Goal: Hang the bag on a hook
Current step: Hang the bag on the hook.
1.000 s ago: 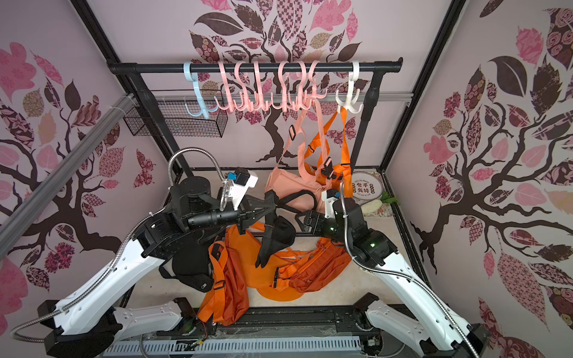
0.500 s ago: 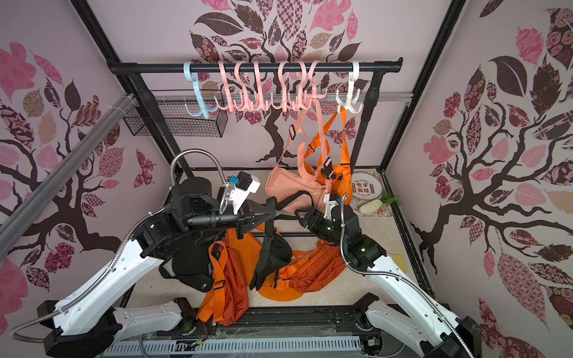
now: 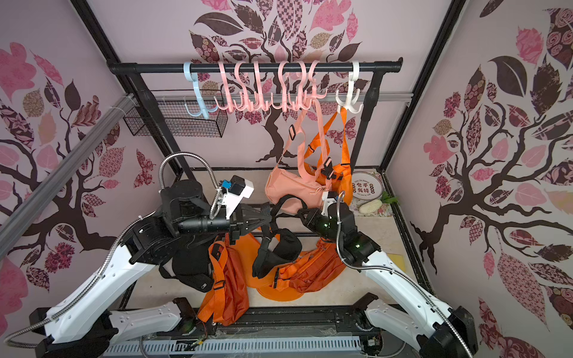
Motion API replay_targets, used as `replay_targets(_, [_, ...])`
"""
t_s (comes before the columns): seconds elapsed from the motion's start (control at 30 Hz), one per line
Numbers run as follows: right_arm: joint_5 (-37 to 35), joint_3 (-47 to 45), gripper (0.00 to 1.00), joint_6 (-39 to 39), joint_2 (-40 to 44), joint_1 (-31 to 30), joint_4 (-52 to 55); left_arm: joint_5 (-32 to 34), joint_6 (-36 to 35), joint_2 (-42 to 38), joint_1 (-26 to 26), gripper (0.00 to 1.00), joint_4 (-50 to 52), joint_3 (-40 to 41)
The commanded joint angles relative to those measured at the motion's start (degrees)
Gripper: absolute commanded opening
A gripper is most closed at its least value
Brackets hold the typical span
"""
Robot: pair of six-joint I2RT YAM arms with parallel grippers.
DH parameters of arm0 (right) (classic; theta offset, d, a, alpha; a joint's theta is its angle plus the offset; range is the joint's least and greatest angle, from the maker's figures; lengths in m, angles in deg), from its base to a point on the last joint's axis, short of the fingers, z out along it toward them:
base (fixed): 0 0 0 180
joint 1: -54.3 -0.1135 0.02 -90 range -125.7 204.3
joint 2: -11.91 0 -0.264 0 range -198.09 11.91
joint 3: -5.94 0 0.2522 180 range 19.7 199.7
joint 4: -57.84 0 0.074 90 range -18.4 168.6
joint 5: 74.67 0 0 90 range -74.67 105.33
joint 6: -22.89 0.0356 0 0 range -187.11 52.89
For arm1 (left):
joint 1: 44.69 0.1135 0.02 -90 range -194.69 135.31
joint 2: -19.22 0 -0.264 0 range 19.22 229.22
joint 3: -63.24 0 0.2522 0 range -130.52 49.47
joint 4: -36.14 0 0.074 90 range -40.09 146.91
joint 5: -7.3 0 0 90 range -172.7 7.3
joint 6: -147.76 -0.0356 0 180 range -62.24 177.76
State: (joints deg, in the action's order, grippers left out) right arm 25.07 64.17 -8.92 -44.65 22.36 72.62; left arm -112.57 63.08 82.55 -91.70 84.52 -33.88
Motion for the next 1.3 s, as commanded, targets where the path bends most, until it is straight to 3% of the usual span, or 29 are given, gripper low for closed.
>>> replay_targets(0.0, [-0.42, 0.37, 0.06, -0.83, -0.06, 0.04, -0.85, -1.82, -2.24, -2.26, 0.15, 0.00, 0.07, 2.51])
replay_targets(0.07, [-0.16, 1.41, 0.00, -1.87, 0.40, -0.03, -0.18, -1.91, -3.08, -3.29, 0.15, 0.00, 0.83, 3.82])
replay_targets(0.17, [-0.38, 5.12, 0.00, -5.15, 1.60, 0.01, 2.90, -1.09, -5.37, -5.05, 0.16, 0.00, 3.12, 6.21])
replay_targets(0.2, [-0.58, 6.59, 0.00, -6.81, 2.15, 0.00, 4.12, -0.68, -6.30, -5.74, 0.07, 0.06, 4.04, 7.04])
replay_targets(0.3, [-0.40, 12.56, 0.00, -11.89, 2.84, -0.02, 8.79, 1.34, -8.87, -7.52, 0.08, 0.44, 6.80, 8.09])
replay_targets(0.43, [1.88, 19.83, 0.00, -17.31, 2.83, 0.04, 14.12, 7.06, -11.89, -10.11, 0.09, 0.67, 8.39, 7.21])
replay_targets(0.53, [4.60, 25.58, 0.00, -21.76, 1.73, -0.04, 17.68, 10.17, -13.23, -10.57, 0.09, 0.77, 6.76, 5.59])
replay_targets(0.87, [20.67, 44.24, 0.00, -31.29, -3.98, -0.02, 27.38, 9.87, -12.45, -1.18, 0.07, 0.85, -5.13, 1.78])
replay_targets(1.03, [21.95, 49.67, 0.00, -34.29, -4.44, 0.02, 31.68, 14.13, -12.45, 2.25, 0.10, 0.85, -8.95, 2.52])
replay_targets(1.27, [25.66, 52.67, 0.00, -35.77, -4.10, 0.04, 32.88, 14.41, -9.87, 6.25, 0.10, 0.84, -11.80, 2.37])
